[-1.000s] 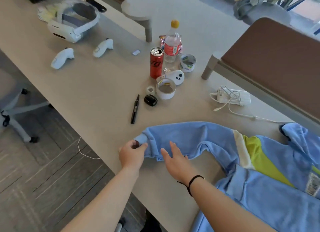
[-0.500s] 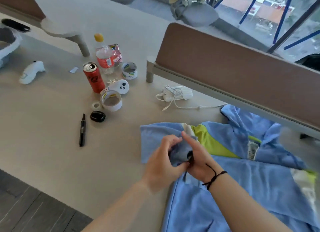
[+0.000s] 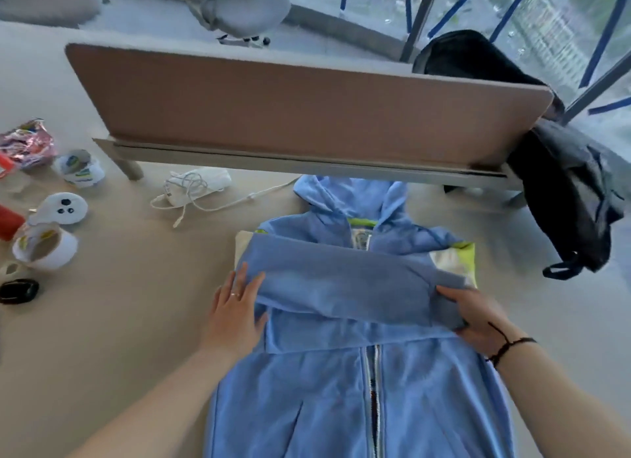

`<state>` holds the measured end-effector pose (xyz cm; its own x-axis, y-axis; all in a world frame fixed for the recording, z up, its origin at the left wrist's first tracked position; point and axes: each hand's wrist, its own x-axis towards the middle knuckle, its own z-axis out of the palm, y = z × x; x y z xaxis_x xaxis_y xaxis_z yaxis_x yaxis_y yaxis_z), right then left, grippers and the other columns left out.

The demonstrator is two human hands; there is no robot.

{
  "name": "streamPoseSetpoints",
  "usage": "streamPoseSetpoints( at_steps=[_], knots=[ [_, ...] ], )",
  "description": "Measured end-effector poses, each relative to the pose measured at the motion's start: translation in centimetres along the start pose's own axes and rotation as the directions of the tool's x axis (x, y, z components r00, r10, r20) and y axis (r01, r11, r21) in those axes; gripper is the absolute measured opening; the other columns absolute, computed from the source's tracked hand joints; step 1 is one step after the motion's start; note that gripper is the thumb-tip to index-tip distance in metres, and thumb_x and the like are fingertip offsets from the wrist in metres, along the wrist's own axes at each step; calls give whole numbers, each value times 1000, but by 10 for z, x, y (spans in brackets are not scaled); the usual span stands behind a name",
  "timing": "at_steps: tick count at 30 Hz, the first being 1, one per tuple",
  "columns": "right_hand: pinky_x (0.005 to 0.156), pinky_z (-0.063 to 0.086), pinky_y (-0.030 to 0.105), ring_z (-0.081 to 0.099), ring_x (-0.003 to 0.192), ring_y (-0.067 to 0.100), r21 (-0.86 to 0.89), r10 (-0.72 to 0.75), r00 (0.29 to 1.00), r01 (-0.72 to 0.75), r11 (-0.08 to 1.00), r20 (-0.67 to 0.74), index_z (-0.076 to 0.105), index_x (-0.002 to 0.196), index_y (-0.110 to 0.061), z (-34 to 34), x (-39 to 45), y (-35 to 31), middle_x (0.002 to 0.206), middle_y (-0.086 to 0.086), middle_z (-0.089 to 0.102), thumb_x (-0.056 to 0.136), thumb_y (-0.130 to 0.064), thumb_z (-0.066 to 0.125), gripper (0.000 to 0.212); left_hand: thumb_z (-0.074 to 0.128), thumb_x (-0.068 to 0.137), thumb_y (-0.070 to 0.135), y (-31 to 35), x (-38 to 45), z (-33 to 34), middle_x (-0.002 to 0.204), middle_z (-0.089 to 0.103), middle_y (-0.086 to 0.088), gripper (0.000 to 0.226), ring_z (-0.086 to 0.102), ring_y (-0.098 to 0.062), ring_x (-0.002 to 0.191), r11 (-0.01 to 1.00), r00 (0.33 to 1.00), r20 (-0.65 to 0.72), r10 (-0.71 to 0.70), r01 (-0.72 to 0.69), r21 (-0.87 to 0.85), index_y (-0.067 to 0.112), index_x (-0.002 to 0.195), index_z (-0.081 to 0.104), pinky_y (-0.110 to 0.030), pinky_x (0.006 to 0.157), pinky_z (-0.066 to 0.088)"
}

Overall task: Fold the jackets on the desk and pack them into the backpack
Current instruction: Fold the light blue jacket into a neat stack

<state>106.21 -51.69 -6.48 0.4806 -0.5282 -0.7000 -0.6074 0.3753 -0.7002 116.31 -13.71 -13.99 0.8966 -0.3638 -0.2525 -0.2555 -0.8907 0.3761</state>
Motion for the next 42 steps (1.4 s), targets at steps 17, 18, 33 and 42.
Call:
streamPoseSetpoints(
  at_steps=[17,18,33,42],
  knots=[
    [96,53,58,67,104,38,-225,-2,1000,7,974,22,69,106,-10,-62,75,33,113,19,71,90,-19,67,19,54,97,19,32,7,5,165,21,-6,57,41,-30,139,972,972,-63,-228,231,49,26,152,41,-44,101,44],
    [97,53,58,68,104,37,-204,-4,1000,10,979,29,69,107,-11,-62,75,33,113,18,71,90,-21,67,21,54,95,17,35,11,4,162,28,-8,58,42,-32,137,967,965,-79,-249,252,28,25,151,41,-45,100,44],
    [57,38,32,49,64,24,-632,-249,969,193,750,0,50,65,-8,-55,72,34,66,6,54,93,-9,60,29,43,86,-4,3,-13,-13,167,-17,0,95,49,-29,128,931,967,116,-226,180,317,34,159,-4,-35,82,46],
    [72,49,41,60,87,40,-716,-454,883,242,655,-117,57,124,-13,-57,60,48,103,15,66,94,-13,50,31,42,83,5,35,3,-40,163,-29,1,97,-20,-29,152,849,913,346,-215,0,528,30,159,-13,-45,125,5]
  ],
)
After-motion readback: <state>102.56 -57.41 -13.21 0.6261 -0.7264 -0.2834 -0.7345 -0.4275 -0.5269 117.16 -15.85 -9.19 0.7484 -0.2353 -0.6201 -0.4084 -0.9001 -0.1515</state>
